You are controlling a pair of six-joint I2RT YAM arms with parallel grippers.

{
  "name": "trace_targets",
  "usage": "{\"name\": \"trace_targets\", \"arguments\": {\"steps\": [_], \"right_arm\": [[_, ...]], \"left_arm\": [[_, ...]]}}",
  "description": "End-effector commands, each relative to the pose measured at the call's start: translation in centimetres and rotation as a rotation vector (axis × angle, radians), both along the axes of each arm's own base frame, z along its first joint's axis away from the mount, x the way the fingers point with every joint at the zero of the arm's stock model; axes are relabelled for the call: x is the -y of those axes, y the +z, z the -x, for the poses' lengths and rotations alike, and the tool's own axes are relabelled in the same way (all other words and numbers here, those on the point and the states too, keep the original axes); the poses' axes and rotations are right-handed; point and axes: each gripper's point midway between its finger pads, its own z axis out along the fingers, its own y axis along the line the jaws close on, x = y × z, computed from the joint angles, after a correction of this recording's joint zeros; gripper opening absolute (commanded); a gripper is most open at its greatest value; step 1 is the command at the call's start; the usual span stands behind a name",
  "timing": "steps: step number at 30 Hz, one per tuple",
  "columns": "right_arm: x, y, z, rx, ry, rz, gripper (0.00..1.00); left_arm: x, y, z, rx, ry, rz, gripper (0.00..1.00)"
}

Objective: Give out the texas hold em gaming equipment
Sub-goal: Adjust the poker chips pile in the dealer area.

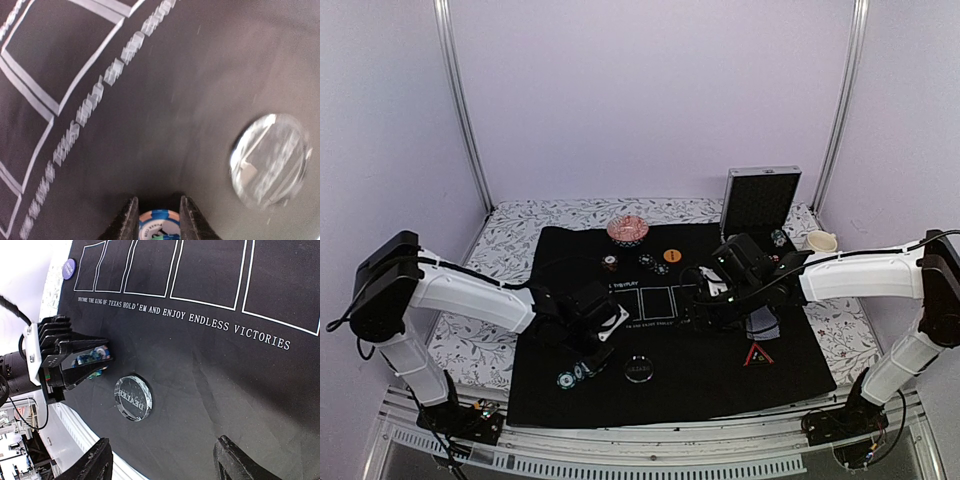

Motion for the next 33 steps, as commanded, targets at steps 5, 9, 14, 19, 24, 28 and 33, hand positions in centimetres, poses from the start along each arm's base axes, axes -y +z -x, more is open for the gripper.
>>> {"name": "trace_targets", "arguments": {"steps": [5,9,14,19,24,28,33], "right_arm": [[-0.4,1.0,-0.1,0.017,0.009,-0.037,0.71],[-0.3,1.0,-0.1,0.015,0.013,-0.033,0.72],[-0.1,1.2,0.0,0.021,0.01,-0.037,0.72],[-0.2,1.1,0.0,0.016,0.013,-0.034,0.73],[-0.4,1.0,0.0,0.012,0.013,-0.039,0.73],[-0.4,1.1,0.0,0.009,0.013,-0.038,0.74],[-0.2,1.4,-0.1,0.017,0.004,-0.034,0.76]], "left_arm": [[-5.0,-1.3,3.3,-0.118,0.087,-0.081,0.3],[-5.9,-1.4,4.5,-0.159,0.109,-0.075,0.3],[-7.7,-1.0,5.2,-0.16,0.168,-0.075,0.3],[-8.5,-0.1,5.0,-0.135,0.201,-0.07,0.3],[-8.3,0.4,4.6,-0.112,0.206,-0.055,0.31],[-7.1,2.1,3.8,-0.071,0.188,-0.005,0.34],[-5.0,5.4,3.6,-0.027,0.112,0.09,0.38]]}}
